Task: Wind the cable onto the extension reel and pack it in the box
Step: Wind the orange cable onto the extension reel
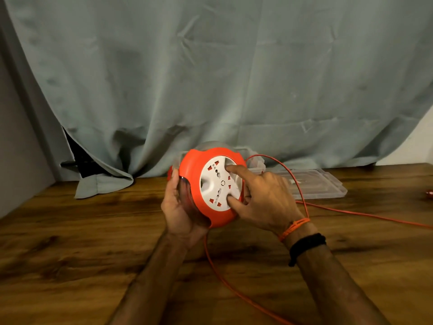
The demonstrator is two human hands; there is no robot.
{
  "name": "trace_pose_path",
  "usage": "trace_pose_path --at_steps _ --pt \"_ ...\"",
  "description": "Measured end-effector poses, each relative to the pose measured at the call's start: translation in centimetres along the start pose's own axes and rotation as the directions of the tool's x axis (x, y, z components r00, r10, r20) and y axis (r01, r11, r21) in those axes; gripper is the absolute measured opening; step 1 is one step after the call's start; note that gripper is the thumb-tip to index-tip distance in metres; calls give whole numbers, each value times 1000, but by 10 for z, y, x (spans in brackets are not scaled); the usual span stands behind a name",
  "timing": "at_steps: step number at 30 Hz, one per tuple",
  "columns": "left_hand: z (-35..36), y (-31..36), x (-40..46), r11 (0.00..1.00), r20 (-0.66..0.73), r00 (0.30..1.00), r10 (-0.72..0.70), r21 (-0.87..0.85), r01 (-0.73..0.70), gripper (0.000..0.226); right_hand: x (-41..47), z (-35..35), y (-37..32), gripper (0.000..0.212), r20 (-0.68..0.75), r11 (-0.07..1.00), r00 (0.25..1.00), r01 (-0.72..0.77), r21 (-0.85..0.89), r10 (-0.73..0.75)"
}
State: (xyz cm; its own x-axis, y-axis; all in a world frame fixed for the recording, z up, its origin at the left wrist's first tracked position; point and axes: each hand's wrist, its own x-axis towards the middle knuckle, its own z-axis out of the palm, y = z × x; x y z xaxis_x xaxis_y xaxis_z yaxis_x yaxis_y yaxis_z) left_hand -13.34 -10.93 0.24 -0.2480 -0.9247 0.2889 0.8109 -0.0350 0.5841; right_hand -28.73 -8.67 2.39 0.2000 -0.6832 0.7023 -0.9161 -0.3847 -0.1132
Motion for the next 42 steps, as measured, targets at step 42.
trace_pose_path --at_steps 42 --pt "4 -4 -1 997 2 998 58 59 -58 66 -6 8 -4 58 -206 994 977 -73 -82 54"
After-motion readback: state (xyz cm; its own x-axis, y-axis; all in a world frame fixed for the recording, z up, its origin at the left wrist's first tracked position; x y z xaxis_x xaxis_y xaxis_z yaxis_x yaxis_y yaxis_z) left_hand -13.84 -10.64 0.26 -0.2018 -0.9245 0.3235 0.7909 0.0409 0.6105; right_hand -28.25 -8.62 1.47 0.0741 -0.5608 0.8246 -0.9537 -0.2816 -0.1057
